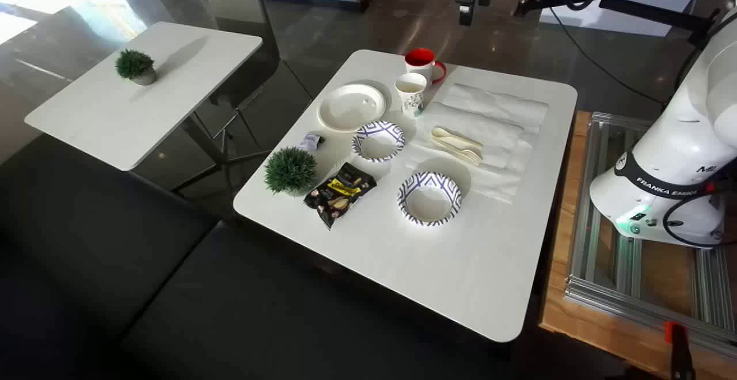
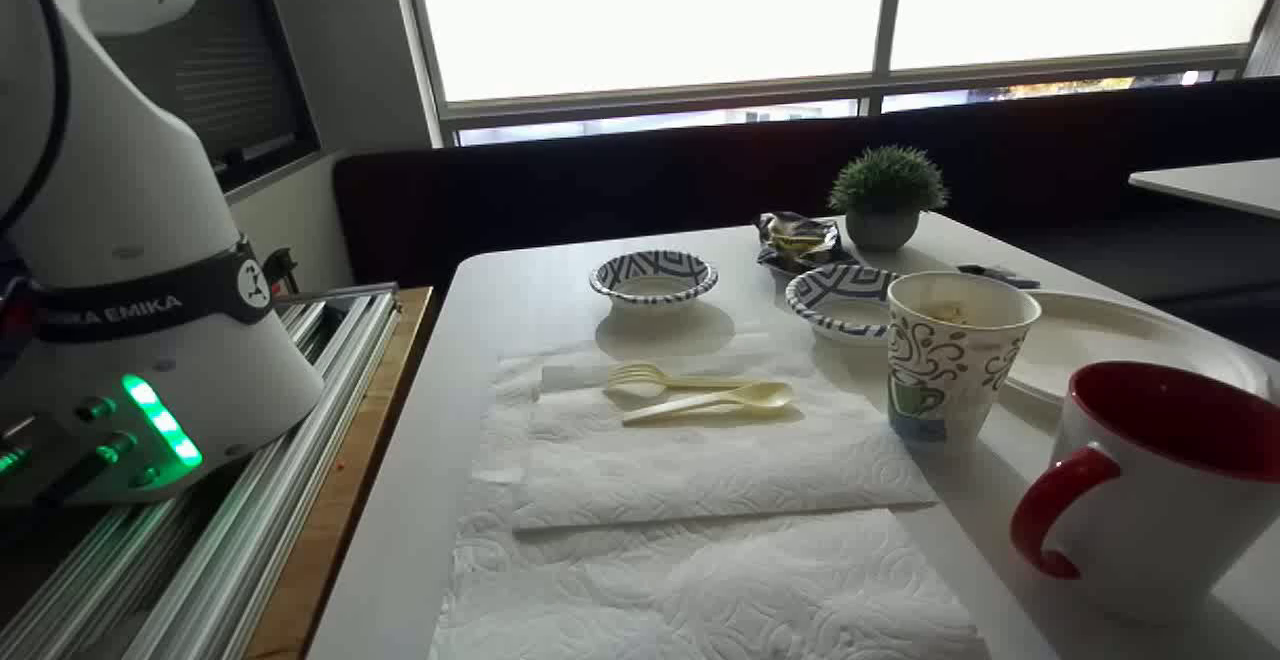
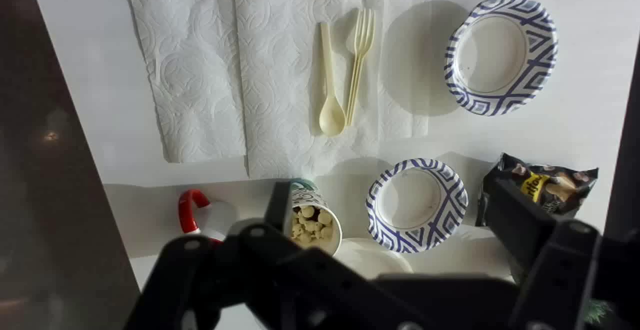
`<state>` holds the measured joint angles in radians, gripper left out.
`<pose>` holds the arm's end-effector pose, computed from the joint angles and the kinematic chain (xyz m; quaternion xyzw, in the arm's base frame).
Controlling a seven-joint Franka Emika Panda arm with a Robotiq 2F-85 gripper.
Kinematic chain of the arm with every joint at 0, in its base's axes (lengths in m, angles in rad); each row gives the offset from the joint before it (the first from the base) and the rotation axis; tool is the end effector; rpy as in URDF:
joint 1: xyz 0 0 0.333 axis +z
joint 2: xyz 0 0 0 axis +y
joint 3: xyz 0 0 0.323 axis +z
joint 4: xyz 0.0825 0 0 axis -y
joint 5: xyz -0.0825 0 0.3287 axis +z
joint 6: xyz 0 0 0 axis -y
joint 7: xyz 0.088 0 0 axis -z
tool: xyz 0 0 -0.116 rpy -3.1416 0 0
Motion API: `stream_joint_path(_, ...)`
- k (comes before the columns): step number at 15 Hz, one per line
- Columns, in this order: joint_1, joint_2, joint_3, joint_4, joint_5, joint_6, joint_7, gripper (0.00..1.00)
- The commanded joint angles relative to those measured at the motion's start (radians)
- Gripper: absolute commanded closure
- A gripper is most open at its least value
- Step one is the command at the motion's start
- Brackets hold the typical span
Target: Pour the contents from the cup onto the white plate
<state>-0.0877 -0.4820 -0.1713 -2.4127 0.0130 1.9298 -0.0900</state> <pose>0.3361 -0.0948 0.5003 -0.9960 0.0769 -0.0040 0.0456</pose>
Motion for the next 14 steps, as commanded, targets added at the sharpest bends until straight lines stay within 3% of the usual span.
stream_joint_path(1, -0.011, 0.001, 0.01, 0.002, 0.005, -0.002, -0.004, 0.0)
stream_joint_path(8, -0.011, 0.001, 0.01, 0.002, 0.005, -0.002, -0.004, 0.0)
stream_joint_path(14, -0.003, 0.189, 0.058, 0.072, 0.025, 0.161, 0.153, 0.0)
